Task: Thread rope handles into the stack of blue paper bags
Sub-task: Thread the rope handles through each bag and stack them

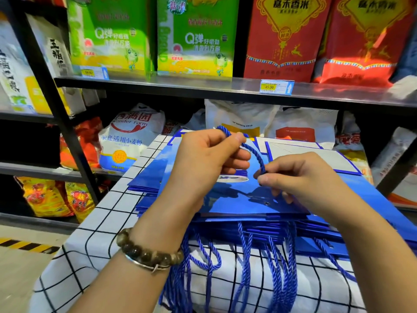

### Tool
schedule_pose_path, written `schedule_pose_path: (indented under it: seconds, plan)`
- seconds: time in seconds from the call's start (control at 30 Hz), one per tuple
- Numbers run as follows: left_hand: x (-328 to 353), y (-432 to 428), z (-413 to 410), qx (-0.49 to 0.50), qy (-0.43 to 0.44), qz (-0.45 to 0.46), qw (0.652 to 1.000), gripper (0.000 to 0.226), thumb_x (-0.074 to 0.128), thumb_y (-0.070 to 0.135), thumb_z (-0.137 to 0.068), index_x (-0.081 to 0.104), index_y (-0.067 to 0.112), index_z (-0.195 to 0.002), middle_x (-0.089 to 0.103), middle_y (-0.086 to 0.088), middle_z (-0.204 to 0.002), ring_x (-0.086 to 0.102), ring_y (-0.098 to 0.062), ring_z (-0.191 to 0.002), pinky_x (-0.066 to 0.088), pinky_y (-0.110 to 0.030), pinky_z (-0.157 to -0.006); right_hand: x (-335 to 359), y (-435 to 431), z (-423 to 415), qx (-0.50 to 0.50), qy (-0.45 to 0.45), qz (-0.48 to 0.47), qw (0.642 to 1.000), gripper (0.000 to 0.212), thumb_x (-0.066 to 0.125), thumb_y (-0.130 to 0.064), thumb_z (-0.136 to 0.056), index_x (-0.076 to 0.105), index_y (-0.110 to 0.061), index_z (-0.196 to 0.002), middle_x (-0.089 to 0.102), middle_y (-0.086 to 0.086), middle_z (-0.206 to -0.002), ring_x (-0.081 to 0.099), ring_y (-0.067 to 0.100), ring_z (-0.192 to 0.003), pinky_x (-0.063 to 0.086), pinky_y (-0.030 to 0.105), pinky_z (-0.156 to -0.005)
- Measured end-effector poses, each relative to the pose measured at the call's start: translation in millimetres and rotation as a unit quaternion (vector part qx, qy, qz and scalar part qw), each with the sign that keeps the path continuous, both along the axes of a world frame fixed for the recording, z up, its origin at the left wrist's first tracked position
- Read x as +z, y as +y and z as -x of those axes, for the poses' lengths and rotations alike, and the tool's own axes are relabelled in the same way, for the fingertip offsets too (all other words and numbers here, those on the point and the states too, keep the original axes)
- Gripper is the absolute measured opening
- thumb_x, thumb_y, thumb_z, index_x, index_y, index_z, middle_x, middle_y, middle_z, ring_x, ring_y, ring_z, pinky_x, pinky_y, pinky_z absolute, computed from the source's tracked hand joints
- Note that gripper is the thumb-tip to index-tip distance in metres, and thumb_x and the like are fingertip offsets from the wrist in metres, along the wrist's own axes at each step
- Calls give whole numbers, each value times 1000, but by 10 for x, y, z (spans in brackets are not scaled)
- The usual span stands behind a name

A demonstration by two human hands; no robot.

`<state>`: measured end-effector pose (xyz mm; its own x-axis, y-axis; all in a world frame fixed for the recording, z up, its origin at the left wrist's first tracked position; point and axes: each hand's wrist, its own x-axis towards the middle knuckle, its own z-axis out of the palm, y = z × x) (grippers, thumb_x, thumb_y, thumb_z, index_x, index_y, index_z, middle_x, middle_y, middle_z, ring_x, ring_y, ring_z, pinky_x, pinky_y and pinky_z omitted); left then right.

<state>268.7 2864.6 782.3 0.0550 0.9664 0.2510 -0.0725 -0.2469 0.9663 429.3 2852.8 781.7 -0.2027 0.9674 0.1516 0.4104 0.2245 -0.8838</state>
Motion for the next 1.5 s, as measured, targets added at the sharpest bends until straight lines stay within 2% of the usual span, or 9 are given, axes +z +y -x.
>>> schedule_pose_path:
  seconds: [0.17, 0.3, 0.4, 0.87, 0.97, 1.1, 1.17, 1.3, 1.5]
  plan:
    - [-131, -12, 27, -6, 189, -35, 981, 9, 64, 28, -84, 68, 21, -86, 72, 1, -78, 68, -9, -73, 55, -25, -71, -91, 28, -124, -17, -6, 24, 1000, 13, 63, 1, -80, 67, -12, -82, 61, -5, -46, 47, 4, -38, 37, 14, -38]
    - [-212, -183, 40, -21, 473, -118, 873, 35, 60, 49, -81, 63, 33, -112, 66, 16, -108, 58, -2, -101, 46, -32, -89, -134, 24, -176, -35, -3, 28, 999, 9, 68, 2, -75, 64, -5, -72, 65, 1, -49, 54, 8, -41, 36, 15, -38]
    - [-223, -229, 40, -34, 568, -149, 809, 40, 57, 54, -81, 56, 37, -117, 57, 16, -117, 50, -4, -107, 43, -30, -87, -166, 38, -184, -34, -43, -12, 998, 15, 70, -7, -75, 68, -14, -62, 65, -4, -50, 49, 1, -43, 37, 11, -44]
    - [-306, -185, 62, -25, 548, -260, 795, 42, 34, 53, -82, 64, 27, -94, 69, 4, -86, 63, -18, -81, 51, -36, -63, -198, 63, -207, 17, -217, -68, 974, 26, 63, -22, -83, 59, -36, -61, 63, -19, -64, 56, -5, -66, 39, 9, -61]
    - [-316, -199, 71, 16, 523, -284, 803, 12, 50, 34, -84, 51, 31, -95, 68, 5, -81, 63, -23, -69, 52, -35, -51, -197, 8, -199, 64, -242, -75, 965, 23, 49, -34, -92, 67, -23, -82, 63, -10, -87, 56, 2, -85, 41, 18, -78]
    - [-317, -165, 76, 30, 535, -306, 787, 26, 46, 8, -80, 39, 31, -90, 65, 6, -106, 63, -30, -70, 48, -37, -47, -235, -38, -180, 74, -248, -63, 964, 25, 49, -28, -86, 66, -26, -104, 64, -13, -97, 54, 0, -92, 40, 13, -83]
    - [-304, -183, 66, 48, 544, -326, 771, 24, 34, 17, -71, 53, 27, -81, 67, 3, -106, 65, -28, -61, 46, -32, -38, -257, -17, -157, 48, -264, -89, 959, 20, 52, -23, -89, 67, -27, -101, 67, -11, -95, 54, 1, -89, 41, 15, -79]
    - [-354, -314, -6, 131, 549, -268, 781, 32, 38, 37, -72, 68, 27, -69, 71, 7, -91, 67, -17, -60, 48, -27, -44, -268, -1, -112, 15, -277, -108, 955, 16, 53, -21, -90, 68, -27, -92, 66, -9, -80, 54, 7, -76, 42, 26, -69]
    - [-452, -261, -143, 204, 626, -243, 712, 32, 52, 48, -68, 67, 23, -55, 60, 7, -55, 59, -18, -52, 41, -24, -52, -280, -47, -47, 10, -260, -115, 959, 18, 52, -28, -90, 63, -35, -78, 59, -13, -67, 50, 6, -67, 42, 31, -67]
